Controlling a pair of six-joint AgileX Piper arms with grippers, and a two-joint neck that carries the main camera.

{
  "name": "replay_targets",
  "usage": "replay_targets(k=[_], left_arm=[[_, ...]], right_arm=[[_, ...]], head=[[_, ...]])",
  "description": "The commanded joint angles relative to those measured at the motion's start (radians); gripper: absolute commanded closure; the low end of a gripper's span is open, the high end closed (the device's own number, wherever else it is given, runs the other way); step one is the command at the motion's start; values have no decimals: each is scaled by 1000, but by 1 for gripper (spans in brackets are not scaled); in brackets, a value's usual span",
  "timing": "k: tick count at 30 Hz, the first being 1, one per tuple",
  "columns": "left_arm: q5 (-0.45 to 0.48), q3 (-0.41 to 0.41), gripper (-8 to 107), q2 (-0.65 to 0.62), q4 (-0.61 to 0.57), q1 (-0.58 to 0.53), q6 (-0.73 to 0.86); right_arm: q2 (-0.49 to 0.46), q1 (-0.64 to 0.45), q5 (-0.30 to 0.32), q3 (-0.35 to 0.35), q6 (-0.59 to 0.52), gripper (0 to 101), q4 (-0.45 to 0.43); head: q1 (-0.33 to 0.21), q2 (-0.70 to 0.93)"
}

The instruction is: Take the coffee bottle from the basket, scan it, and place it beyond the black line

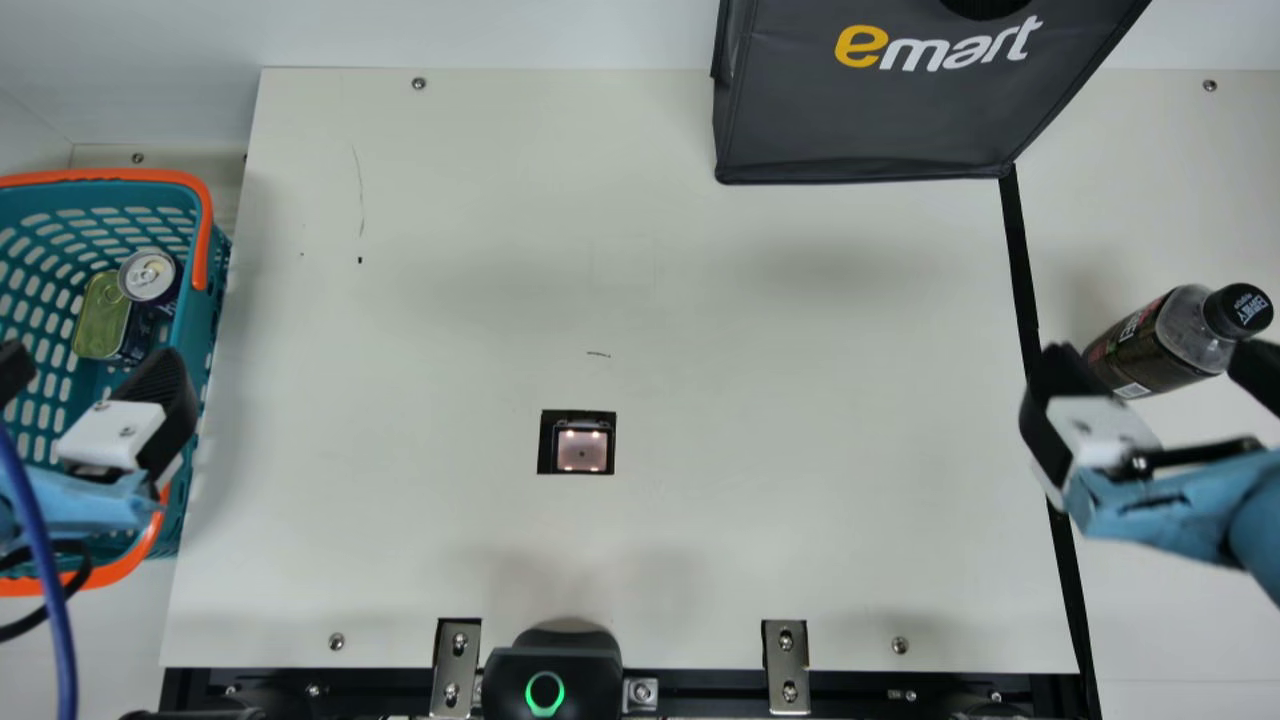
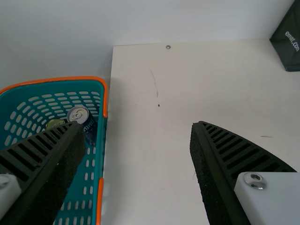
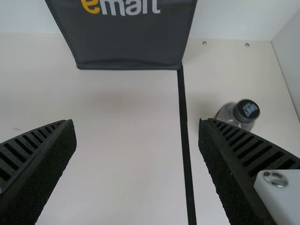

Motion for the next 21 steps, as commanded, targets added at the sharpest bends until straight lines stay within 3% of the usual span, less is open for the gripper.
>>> replay_targets(k=[1,10,11,21], left_arm=[[44,-48,9,8,6,-6,-8],[183,-202,9,49,37,-33,-51],[159,-175,9,48,35,-32,-49],[182,-201,9,48,35,-32,-52]], right_arm=[[0,0,0,0,0,10,0],[-11,0,9,0,0,10,1],[-11,0,9,0,0,10,1],[-11,0,9,0,0,10,1]], head=[[-26,3],[-26,3],[-26,3],[-26,3]])
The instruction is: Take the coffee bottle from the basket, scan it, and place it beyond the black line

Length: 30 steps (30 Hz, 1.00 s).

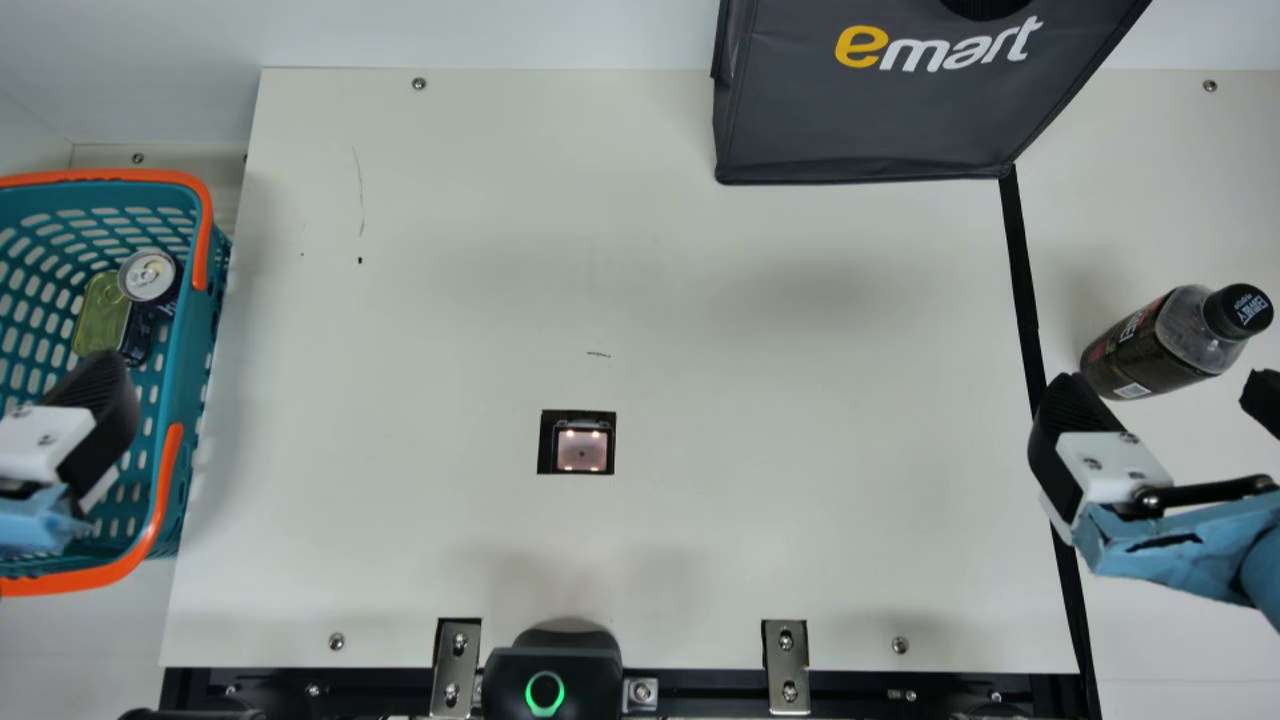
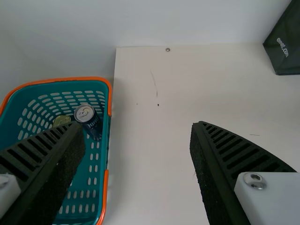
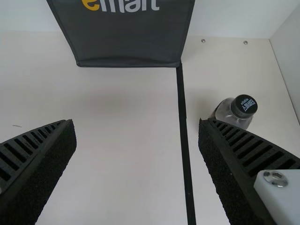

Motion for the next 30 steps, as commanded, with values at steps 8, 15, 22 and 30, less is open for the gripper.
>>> replay_targets(k=[8,15,22,30], left_arm=[[0,0,9,0,0,0,0],[0,0,9,0,0,0,0],[0,0,9,0,0,0,0],[0,0,9,0,0,0,0]], right_arm=[[0,0,0,0,0,10,0],[0,0,0,0,0,10,0],[0,0,0,0,0,10,0],[0,0,0,0,0,10,0]], head=[[-27,2],[-27,2],[-27,2],[-27,2]])
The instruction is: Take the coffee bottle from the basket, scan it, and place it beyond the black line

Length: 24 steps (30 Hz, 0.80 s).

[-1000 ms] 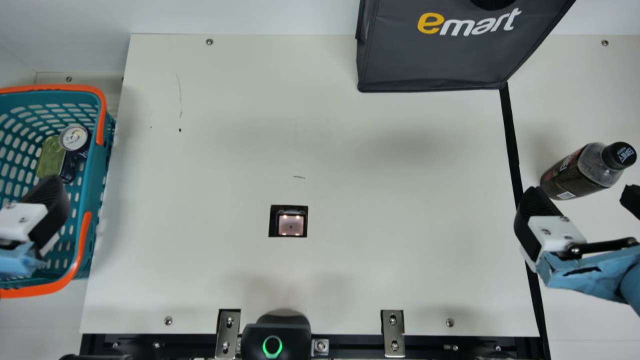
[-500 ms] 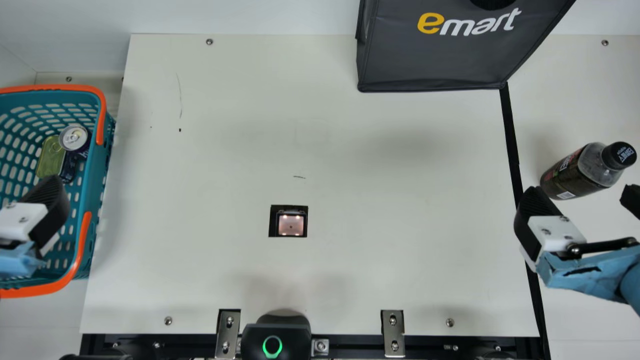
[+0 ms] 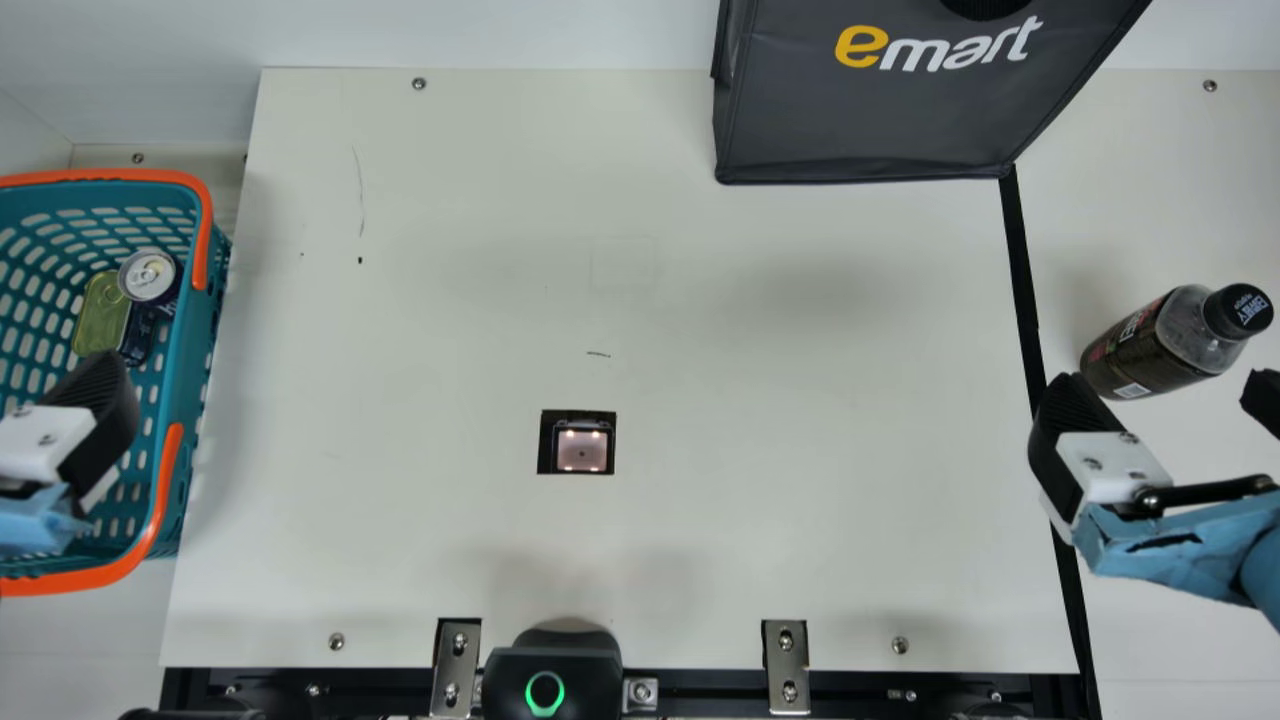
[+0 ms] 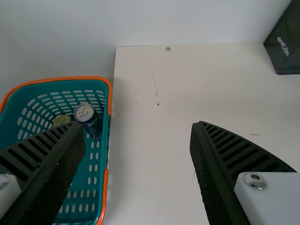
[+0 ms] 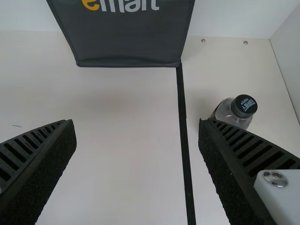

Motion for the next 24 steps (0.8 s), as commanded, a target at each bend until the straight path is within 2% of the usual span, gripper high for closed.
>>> replay_targets(k=[1,24], left_arm=[[0,0,9,0,0,0,0],[0,0,9,0,0,0,0]], right_arm=[[0,0,0,0,0,10,0],[0,0,0,0,0,10,0]], head=[[-26,2],[-26,2]])
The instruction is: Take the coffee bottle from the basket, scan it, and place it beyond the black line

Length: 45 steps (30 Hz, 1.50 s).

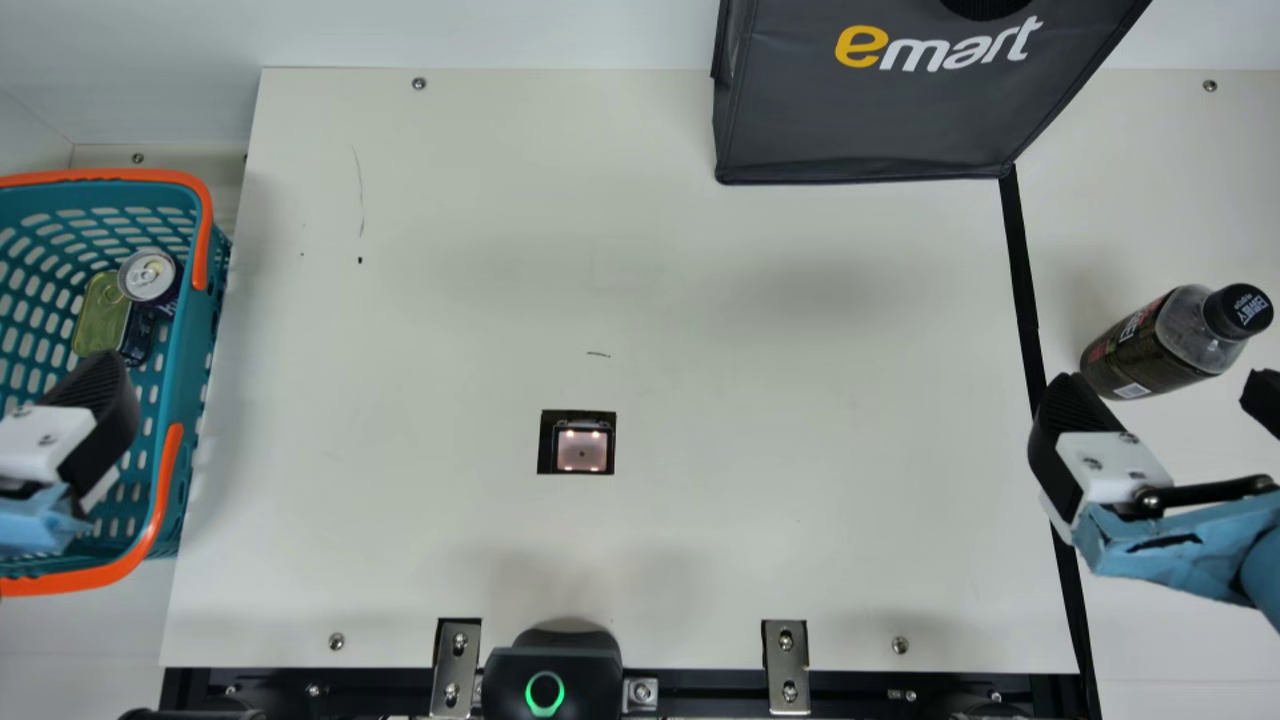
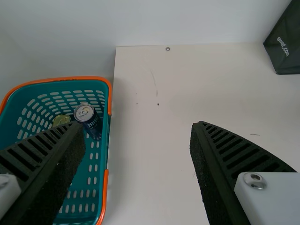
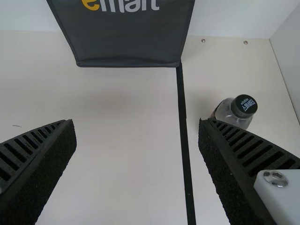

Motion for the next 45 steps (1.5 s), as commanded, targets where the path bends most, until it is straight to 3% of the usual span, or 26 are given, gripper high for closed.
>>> replay_targets(k=[1,45], left_arm=[[0,0,9,0,0,0,0],[0,0,9,0,0,0,0]], right_arm=[[0,0,0,0,0,10,0],[0,0,0,0,0,10,0]], head=[[-26,2],[-26,2]])
